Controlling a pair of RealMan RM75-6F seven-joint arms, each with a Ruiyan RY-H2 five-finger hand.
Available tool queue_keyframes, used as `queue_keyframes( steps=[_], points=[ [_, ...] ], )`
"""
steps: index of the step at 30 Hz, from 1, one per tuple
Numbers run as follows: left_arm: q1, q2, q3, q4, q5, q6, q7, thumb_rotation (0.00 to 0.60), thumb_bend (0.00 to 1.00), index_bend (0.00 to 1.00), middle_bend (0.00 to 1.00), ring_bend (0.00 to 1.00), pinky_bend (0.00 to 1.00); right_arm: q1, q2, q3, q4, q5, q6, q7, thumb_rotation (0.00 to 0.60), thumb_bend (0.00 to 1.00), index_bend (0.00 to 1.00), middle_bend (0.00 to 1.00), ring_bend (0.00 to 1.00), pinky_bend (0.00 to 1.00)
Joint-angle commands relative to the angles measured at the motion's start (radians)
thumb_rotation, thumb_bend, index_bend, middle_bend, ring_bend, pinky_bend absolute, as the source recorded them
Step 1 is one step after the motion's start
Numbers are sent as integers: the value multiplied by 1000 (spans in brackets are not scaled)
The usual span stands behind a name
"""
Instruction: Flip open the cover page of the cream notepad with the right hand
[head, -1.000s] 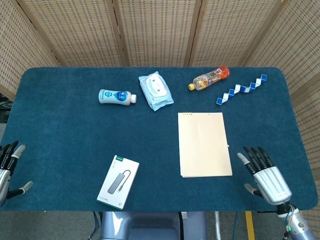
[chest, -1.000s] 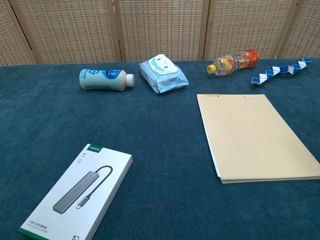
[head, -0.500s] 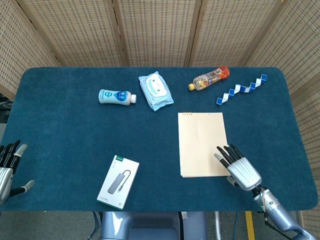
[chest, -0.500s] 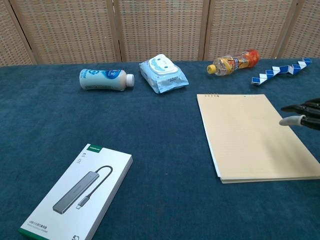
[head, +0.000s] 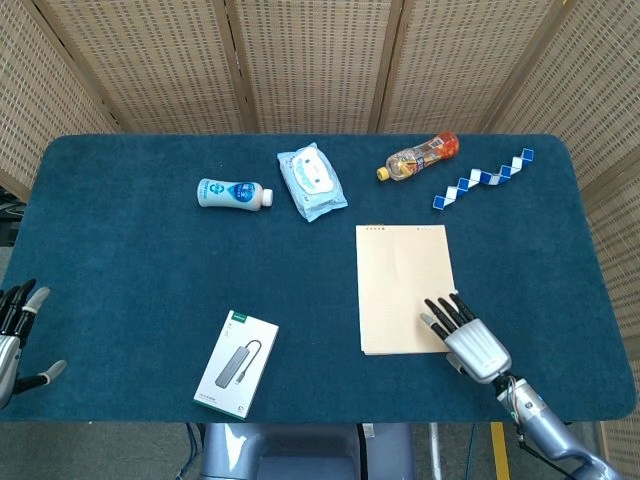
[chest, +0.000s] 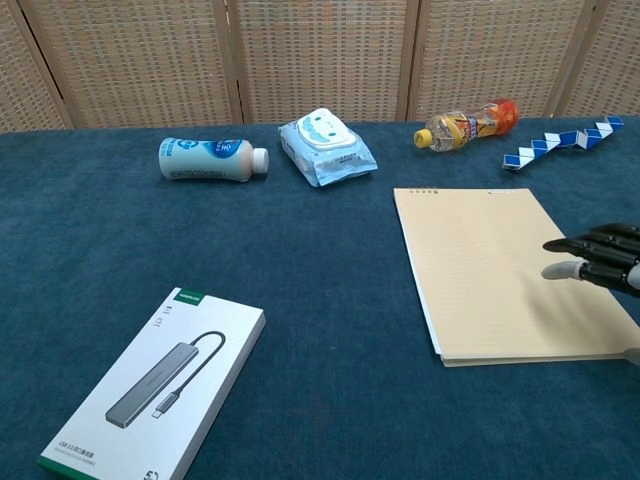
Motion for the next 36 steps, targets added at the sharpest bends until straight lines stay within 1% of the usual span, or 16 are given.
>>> queue_keyframes(
  steps=[1,11,16,33,36],
  points=[
    [-1,2,-1,0,-3,-3,-4,600,0,0,0,0,0,2,-12,-8,12,4,-3,-3,600,363,112,11,0,0],
    [-3,4,1,1,-5,-10,-9,600,0,0,0,0,0,12,-41,-19,37,8,5,-21,600,363,116,12,0,0],
    [-3,4,0,2,-9,-11,-13,600,0,0,0,0,0,19,-52,-14,39,25,-3,-26,600,363,134,12,0,0],
    [-5,6,-4,5,-16,-12,-22,600,0,0,0,0,0,41,-93,-11,67,60,-24,-59,600,363,138,20,0,0],
    [-5,6,-4,6,-16,-12,-25,600,0,0,0,0,0,43,-98,-9,70,64,-22,-62,600,380,139,27,0,0]
  ],
)
